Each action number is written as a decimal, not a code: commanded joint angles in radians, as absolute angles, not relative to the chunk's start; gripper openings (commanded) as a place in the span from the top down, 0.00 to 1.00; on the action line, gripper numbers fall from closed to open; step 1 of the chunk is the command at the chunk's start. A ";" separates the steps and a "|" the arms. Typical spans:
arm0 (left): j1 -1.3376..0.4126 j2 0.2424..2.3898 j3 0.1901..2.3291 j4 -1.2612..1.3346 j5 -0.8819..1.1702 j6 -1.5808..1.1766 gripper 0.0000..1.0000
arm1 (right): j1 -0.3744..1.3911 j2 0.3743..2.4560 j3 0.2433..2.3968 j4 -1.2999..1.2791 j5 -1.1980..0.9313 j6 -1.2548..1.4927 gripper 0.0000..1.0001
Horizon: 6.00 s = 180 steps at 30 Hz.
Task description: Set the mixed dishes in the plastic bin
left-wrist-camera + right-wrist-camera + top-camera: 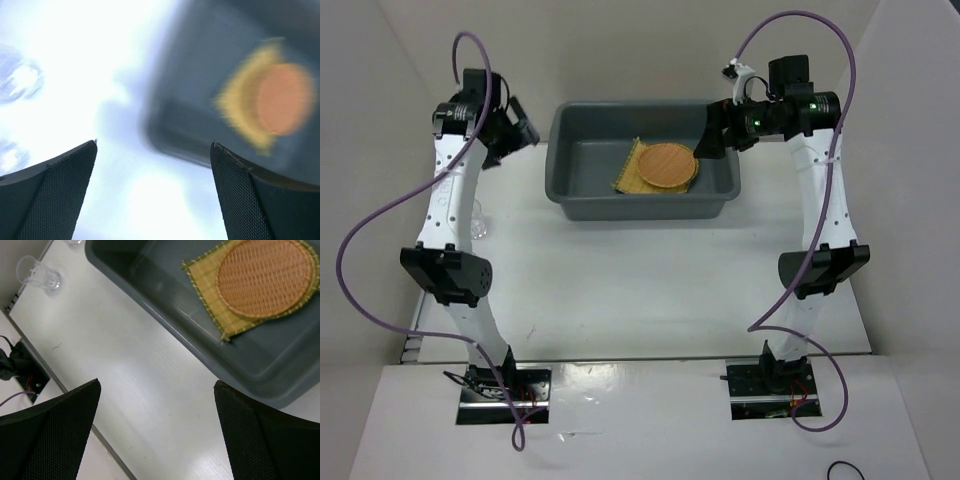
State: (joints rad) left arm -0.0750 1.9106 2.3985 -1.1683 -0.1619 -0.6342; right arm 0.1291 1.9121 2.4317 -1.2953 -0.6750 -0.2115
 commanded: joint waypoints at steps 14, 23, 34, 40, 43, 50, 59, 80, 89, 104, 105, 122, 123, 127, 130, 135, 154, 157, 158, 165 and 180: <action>0.206 1.792 1.615 -0.788 -0.212 -0.482 0.00 | 0.109 1.706 2.198 -1.298 -0.594 -0.262 0.02; 0.224 1.903 1.716 -0.756 -0.189 -0.449 0.00 | 0.109 1.649 2.109 -1.298 -0.565 -0.282 0.02; 0.244 2.126 1.936 -0.755 -0.156 -0.394 0.00 | 0.109 1.658 2.069 -1.298 -0.546 -0.282 0.02; 0.253 2.146 1.914 -0.736 -0.126 -0.405 0.07 | 0.109 1.667 2.069 -1.298 -0.546 -0.282 0.02; 0.253 2.146 1.876 -0.712 -0.103 -0.405 0.26 | 0.109 1.678 2.069 -1.298 -0.546 -0.282 0.02; 0.262 2.112 1.858 -0.724 -0.101 -0.405 1.00 | 0.109 1.709 2.098 -1.298 -0.555 -0.282 0.02; 0.272 1.768 1.703 -0.331 0.383 -0.579 1.00 | 0.109 1.718 2.138 -1.298 -0.583 -0.291 0.02; -0.224 2.488 3.051 -0.913 0.040 -0.466 1.00 | 0.109 1.701 2.171 -1.298 -0.535 -0.310 0.02; -0.268 2.663 3.106 -0.933 -0.130 -0.422 1.00 | 0.109 1.683 2.129 -1.298 -0.489 -0.319 0.02; -0.268 2.787 3.128 -0.923 -0.112 -0.413 0.86 | 0.109 1.646 2.069 -1.298 -0.442 -0.328 0.02; -0.268 2.787 3.137 -0.923 -0.112 -0.413 0.79 | 0.109 1.646 2.069 -1.298 -0.442 -0.328 0.02; -0.169 2.346 3.137 -1.147 -0.746 -0.590 0.12 | 0.109 1.684 2.160 -1.298 -0.521 -0.328 0.02; -0.140 2.336 3.137 -1.225 -0.783 -0.657 0.04 | 0.109 1.684 2.174 -1.298 -0.538 -0.328 0.02; 0.041 2.008 2.536 -1.305 -0.769 -1.023 0.00 | 0.109 1.694 2.200 -1.298 -0.575 -0.328 0.02; 0.109 1.662 1.922 -1.055 -0.756 -1.080 0.00 | 0.109 1.703 2.200 -1.298 -0.589 -0.319 0.02; 0.268 1.397 1.435 -0.880 -0.635 -1.091 0.00 | 0.109 1.721 2.209 -1.298 -0.607 -0.319 0.02; 0.388 1.594 1.173 -0.661 -0.339 -0.986 0.00 | 0.118 1.691 2.157 -1.298 -0.640 -0.301 0.02; 0.388 1.626 1.173 -0.638 -0.316 -0.986 0.00 | 0.118 1.681 2.146 -1.298 -0.649 -0.291 0.02; 0.388 1.638 1.161 -0.629 -0.302 -0.986 0.00 | 0.118 1.681 2.146 -1.298 -0.649 -0.291 0.02; 0.388 1.690 1.150 -0.580 -0.279 -0.950 0.39 | 0.118 1.672 2.128 -1.298 -0.649 -0.291 0.02; 0.388 1.380 1.179 0.043 0.246 -0.985 1.00 | 0.118 1.672 2.128 -1.298 -0.649 -0.291 0.02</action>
State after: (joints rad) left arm 0.3878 1.5620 1.2003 -0.4416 -0.0193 -0.9348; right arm 0.1108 1.7168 2.1330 -1.3014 -0.6331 -0.3000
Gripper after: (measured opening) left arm 0.163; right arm 0.983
